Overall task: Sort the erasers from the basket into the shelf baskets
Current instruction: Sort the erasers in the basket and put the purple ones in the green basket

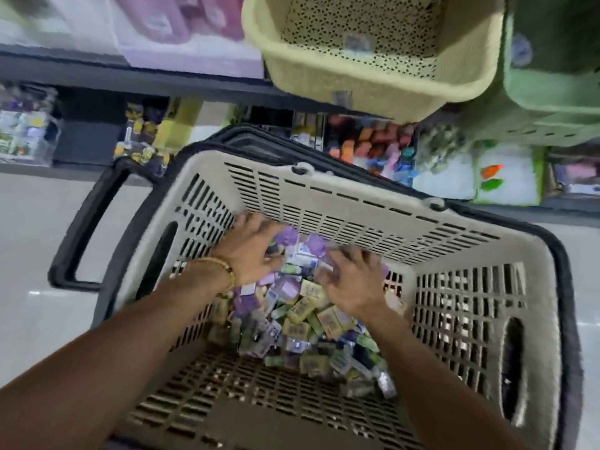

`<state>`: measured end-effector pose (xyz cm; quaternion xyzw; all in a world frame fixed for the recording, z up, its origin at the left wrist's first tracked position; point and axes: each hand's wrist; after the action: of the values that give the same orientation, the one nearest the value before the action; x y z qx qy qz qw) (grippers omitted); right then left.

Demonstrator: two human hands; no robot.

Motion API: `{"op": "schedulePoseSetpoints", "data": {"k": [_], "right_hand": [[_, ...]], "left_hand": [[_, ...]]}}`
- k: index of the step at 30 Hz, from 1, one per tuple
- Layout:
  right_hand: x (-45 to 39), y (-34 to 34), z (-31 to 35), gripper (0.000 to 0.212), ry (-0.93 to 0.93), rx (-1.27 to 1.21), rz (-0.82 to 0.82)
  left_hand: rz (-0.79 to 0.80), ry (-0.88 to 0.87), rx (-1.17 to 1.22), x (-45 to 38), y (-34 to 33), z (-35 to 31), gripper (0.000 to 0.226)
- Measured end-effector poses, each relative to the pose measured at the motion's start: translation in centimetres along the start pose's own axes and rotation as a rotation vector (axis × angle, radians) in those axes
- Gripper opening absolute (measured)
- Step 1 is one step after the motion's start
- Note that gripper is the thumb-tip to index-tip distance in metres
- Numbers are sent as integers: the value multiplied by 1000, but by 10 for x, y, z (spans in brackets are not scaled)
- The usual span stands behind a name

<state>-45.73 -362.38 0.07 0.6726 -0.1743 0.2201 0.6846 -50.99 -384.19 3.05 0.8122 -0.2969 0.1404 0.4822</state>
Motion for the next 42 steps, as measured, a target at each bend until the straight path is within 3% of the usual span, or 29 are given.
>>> {"op": "schedulePoseSetpoints", "data": {"k": [3, 5, 8, 14, 20, 23, 27, 29, 32, 35, 39, 42], "right_hand": [[-2, -23, -3, 61, 59, 49, -85], [-5, -30, -5, 56, 92, 48, -190], [-9, -34, -8, 58, 119, 77, -210], [-25, -19, -18, 46, 275, 62, -81], [-16, 13, -22, 26, 385, 15, 163], [16, 21, -19, 34, 433, -6, 314], [53, 22, -25, 43, 479, 166, 435], [55, 29, -27, 41, 443, 80, 471], [34, 38, -19, 48, 404, -32, 190], [0, 37, 5, 64, 413, 78, -93], [-29, 19, 26, 63, 447, 385, -19], [-34, 9, 29, 58, 446, 425, -5]], "left_hand": [[-40, -33, -198, -6, -23, 7, 80], [-84, -76, -200, -9, -30, 8, 83], [-48, -120, -162, -17, -30, 8, 84], [77, -111, -204, -14, -41, 8, 93], [134, -139, -311, -26, -37, 5, 103], [196, -142, -232, -23, -25, -3, 96], [264, -146, -243, -15, -24, -14, 73], [278, -168, -243, -13, -26, -15, 73], [260, -194, -237, -9, -27, -15, 68], [195, -246, -267, -6, -25, -18, 54], [195, -249, -187, 6, -11, -17, 37], [222, -153, -127, 26, -4, -10, 37]]}}
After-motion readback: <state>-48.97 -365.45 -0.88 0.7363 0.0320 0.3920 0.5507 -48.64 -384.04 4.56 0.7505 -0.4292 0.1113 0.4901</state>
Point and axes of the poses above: each hand's wrist, its own x-axis away from the middle knuckle, its own y-axis out of the back of the hand, z = x × y, and after that the axes turned 14 degrees about x, right-handed
